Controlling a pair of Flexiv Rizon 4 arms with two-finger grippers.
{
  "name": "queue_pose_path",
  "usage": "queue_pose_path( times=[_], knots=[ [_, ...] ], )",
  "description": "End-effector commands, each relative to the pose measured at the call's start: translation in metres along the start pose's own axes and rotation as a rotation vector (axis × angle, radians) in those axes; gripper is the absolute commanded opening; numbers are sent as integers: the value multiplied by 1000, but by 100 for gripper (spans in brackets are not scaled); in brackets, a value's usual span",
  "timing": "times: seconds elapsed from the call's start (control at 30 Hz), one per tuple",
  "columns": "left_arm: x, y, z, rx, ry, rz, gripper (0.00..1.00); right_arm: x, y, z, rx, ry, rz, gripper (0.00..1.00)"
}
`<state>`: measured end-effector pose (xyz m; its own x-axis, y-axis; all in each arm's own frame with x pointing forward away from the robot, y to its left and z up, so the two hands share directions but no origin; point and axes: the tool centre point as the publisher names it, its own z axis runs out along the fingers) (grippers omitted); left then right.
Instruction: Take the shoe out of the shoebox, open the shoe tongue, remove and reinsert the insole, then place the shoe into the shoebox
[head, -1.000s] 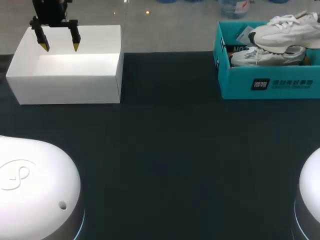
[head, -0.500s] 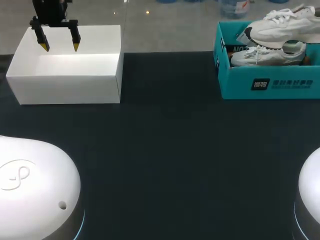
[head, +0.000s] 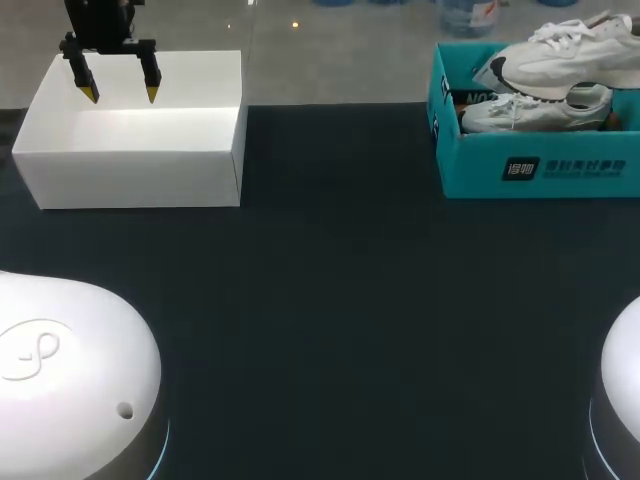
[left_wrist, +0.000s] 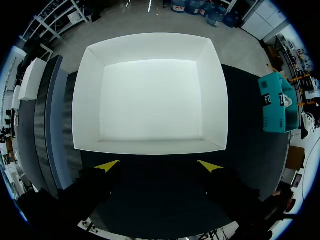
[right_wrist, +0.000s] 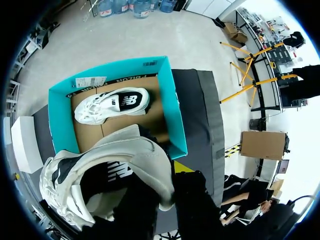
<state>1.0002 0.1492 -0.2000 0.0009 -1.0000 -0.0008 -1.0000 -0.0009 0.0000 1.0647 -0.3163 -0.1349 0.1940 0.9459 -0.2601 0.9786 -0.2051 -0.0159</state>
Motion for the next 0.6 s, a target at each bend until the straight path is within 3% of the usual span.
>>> queue_pose_path(
  times=[0.03,0.23,0.6],
  knots=[
    [0,0,0,0,0,0,100,-1,-1,-2,-2,0,0,0],
    [0,0,0,0,0,0,100,10,-17,-10,-37,-7,24,0],
    [0,0,0,0,0,0,100,56,-60,-19,-60,-36,25,0]
  ],
)
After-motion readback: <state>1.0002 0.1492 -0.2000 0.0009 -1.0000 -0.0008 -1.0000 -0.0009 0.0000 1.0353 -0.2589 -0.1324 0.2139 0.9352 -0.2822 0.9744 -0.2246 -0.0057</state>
